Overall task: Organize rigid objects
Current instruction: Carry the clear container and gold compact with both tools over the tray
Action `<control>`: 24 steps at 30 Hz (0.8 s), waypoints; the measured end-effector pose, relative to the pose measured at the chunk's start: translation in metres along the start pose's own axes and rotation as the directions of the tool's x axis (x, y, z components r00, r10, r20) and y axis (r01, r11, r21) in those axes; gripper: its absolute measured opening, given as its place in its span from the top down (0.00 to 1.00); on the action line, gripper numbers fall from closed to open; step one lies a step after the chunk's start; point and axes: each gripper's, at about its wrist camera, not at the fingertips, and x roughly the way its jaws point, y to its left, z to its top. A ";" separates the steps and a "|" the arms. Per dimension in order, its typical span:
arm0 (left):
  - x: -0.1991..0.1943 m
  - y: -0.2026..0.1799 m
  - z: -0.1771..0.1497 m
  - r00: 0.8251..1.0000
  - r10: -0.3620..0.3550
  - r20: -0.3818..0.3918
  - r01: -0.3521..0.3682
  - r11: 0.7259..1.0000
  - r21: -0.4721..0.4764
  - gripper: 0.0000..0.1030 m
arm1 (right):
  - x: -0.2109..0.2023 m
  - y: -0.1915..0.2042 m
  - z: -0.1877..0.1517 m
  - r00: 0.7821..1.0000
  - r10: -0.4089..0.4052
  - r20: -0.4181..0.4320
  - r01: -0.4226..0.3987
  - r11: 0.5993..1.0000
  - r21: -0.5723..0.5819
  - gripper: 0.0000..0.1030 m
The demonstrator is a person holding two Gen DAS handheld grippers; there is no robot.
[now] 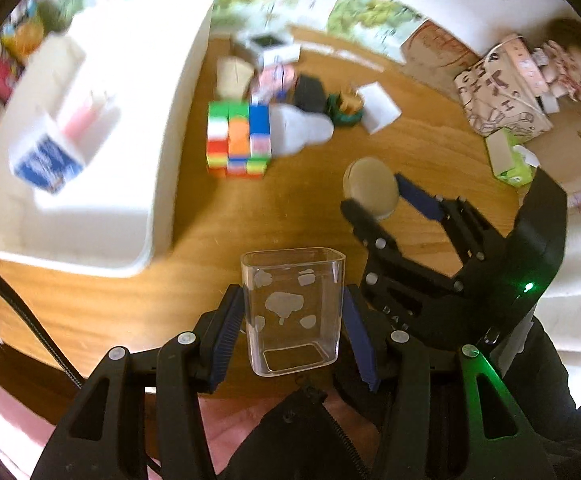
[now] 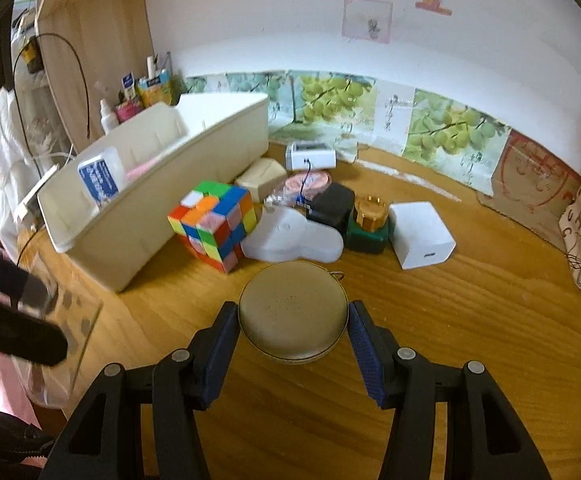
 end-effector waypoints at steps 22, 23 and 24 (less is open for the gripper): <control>-0.101 0.047 0.027 0.875 -0.194 0.444 0.067 0.956 0.284 0.48 | -0.022 0.076 0.053 0.977 -0.122 0.175 0.103 0.988 0.112 0.46; -0.103 0.052 0.028 0.868 -0.198 0.456 0.062 0.953 0.296 0.48 | -0.022 0.081 0.056 0.975 -0.125 0.183 0.105 0.988 0.114 0.46; -0.104 0.055 0.029 0.861 -0.198 0.468 0.056 0.952 0.301 0.48 | -0.021 0.084 0.057 0.974 -0.126 0.189 0.105 0.988 0.117 0.46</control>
